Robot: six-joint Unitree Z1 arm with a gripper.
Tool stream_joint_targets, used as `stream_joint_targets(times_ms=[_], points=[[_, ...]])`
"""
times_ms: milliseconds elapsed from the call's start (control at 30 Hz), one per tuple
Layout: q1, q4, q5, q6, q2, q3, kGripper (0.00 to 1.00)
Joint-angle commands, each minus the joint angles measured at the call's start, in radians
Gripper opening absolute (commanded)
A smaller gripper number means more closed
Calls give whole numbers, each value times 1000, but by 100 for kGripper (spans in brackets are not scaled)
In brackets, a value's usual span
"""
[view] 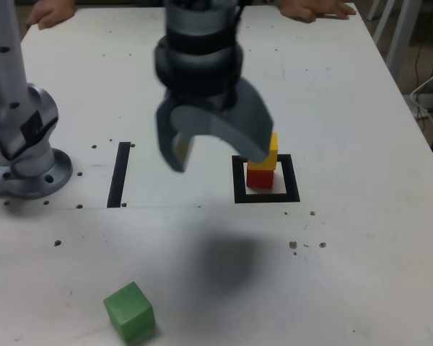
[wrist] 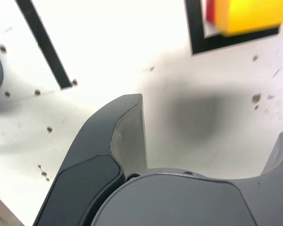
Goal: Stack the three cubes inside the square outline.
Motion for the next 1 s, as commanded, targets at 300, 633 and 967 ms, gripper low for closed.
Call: stream_joint_targets(times_ms=[300, 633, 967], points=[[-194, -24, -96, -216, -26, 85, 100], [-328, -139, -187, -360, -22, 169, 100], [-428, -241, -234, -636, -18, 230, 100]])
